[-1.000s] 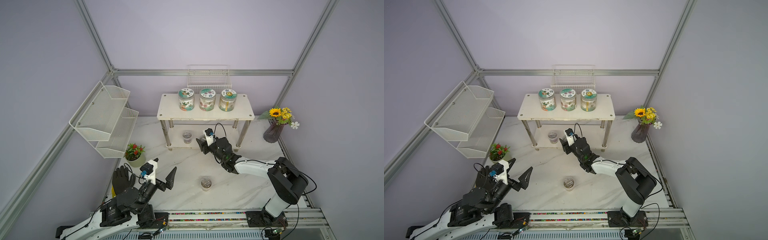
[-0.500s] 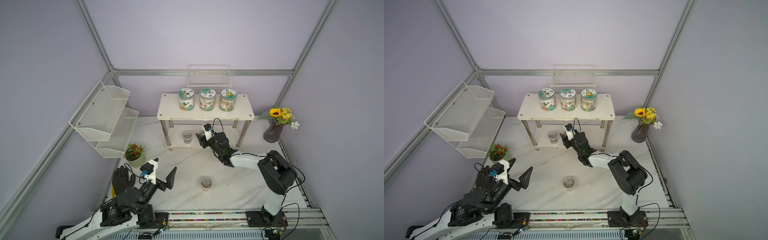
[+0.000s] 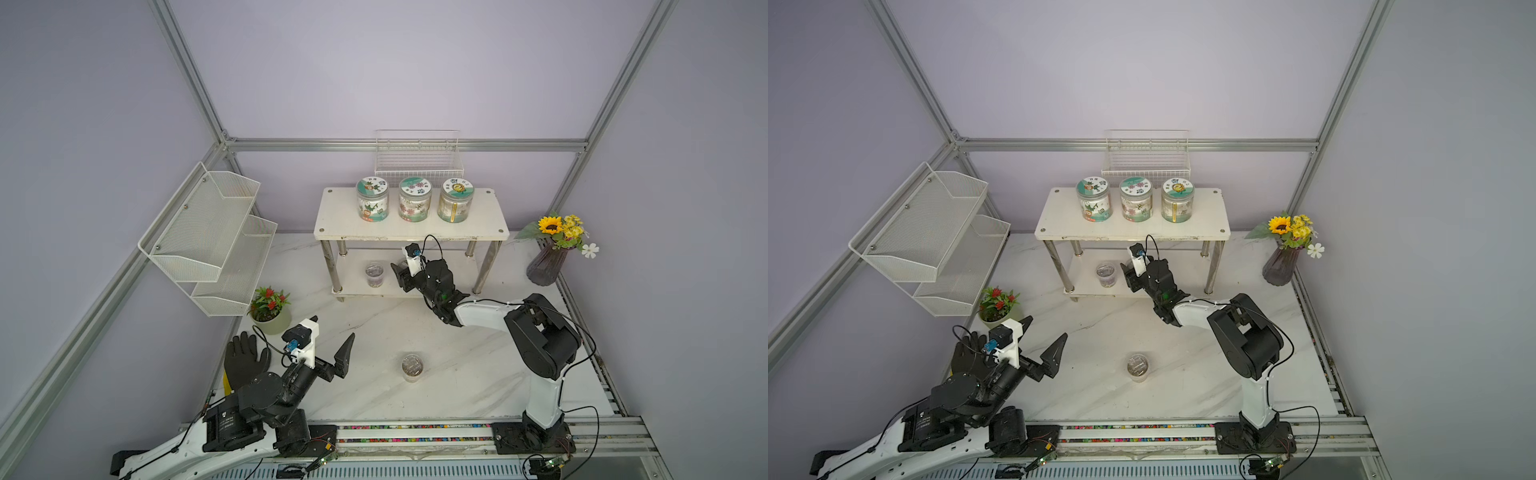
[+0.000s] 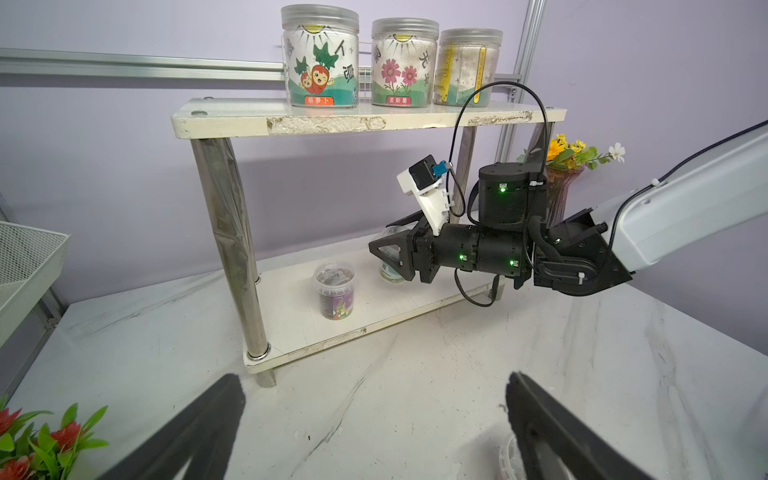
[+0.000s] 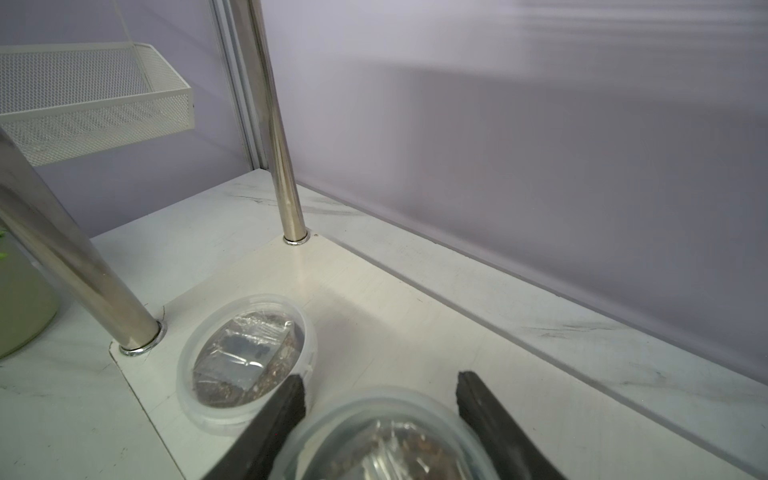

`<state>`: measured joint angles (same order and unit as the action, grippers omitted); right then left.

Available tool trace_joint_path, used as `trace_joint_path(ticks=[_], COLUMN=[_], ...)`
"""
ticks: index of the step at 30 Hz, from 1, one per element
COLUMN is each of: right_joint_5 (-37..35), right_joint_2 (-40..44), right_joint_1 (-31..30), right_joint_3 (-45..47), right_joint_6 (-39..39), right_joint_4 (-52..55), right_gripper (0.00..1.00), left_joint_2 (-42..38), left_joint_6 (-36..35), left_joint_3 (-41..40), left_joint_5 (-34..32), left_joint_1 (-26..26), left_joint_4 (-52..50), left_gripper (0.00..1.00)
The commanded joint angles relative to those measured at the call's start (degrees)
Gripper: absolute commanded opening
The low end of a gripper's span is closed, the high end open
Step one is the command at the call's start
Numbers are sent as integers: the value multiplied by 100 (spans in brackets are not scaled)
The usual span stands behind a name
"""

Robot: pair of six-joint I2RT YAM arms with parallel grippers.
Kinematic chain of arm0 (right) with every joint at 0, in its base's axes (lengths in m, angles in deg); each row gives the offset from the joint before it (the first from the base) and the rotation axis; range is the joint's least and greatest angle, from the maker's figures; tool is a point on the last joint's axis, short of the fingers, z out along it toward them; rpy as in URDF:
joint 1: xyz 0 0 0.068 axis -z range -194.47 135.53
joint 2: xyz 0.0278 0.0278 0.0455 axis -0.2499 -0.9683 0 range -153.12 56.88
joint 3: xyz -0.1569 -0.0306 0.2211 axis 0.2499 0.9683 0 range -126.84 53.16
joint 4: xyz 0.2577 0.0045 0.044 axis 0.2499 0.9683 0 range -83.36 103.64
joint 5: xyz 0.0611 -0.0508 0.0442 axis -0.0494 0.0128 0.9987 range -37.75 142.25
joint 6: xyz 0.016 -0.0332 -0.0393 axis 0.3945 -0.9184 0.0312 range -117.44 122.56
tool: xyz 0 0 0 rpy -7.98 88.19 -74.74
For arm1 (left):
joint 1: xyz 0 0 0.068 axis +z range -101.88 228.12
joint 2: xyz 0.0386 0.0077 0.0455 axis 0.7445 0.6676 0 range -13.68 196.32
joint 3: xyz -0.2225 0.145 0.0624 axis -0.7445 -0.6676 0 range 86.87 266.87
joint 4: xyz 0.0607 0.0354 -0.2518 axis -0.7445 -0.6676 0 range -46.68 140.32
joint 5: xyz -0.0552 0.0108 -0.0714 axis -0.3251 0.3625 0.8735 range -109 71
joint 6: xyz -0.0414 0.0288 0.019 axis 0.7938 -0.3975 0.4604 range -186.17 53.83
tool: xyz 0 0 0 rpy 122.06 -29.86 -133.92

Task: Place the seed container on the shelf
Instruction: Place the seed jar on the shelf.

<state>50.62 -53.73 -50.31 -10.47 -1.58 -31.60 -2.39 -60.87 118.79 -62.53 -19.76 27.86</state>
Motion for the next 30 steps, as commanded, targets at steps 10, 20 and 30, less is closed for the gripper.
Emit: trace_joint_path(ticks=[10,20,30], right_joint_5=[52,83,75], right_joint_2=[-374,-488,-474], right_joint_1=[129,143,182], right_joint_3=[-385,-432,-381], right_joint_6=[55,120,145], right_joint_4=[374,543,566], right_gripper=[48,48,48], left_joint_2=[95,116,202], left_joint_6=[-108,-135,-148], left_joint_3=[139,140,152], left_joint_5=[-60,-60,-52], left_joint_1=[32,37,37], left_joint_4=[24,33,31], left_gripper=[100,100,100])
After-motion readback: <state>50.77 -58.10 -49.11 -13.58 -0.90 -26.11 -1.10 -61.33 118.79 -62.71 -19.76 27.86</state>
